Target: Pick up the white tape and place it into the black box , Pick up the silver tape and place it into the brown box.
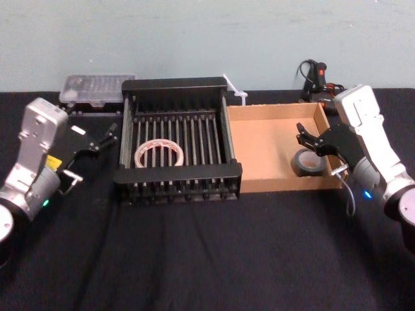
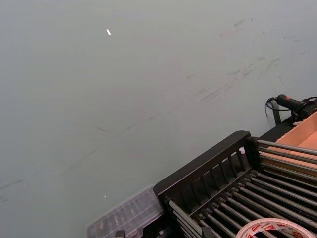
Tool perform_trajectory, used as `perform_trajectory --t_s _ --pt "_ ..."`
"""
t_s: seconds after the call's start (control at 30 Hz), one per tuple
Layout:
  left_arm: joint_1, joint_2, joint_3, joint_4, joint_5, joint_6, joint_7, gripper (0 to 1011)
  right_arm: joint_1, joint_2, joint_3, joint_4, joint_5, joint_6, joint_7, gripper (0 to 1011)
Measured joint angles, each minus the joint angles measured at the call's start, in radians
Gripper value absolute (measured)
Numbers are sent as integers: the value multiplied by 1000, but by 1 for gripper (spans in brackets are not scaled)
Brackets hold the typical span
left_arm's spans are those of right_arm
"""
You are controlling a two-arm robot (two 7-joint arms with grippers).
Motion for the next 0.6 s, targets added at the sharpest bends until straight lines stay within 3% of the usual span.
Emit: perform_trajectory --t_s 0.6 --pt "0 0 0 0 0 0 0 1001 5 2 -10 0 -1 -2 2 1002"
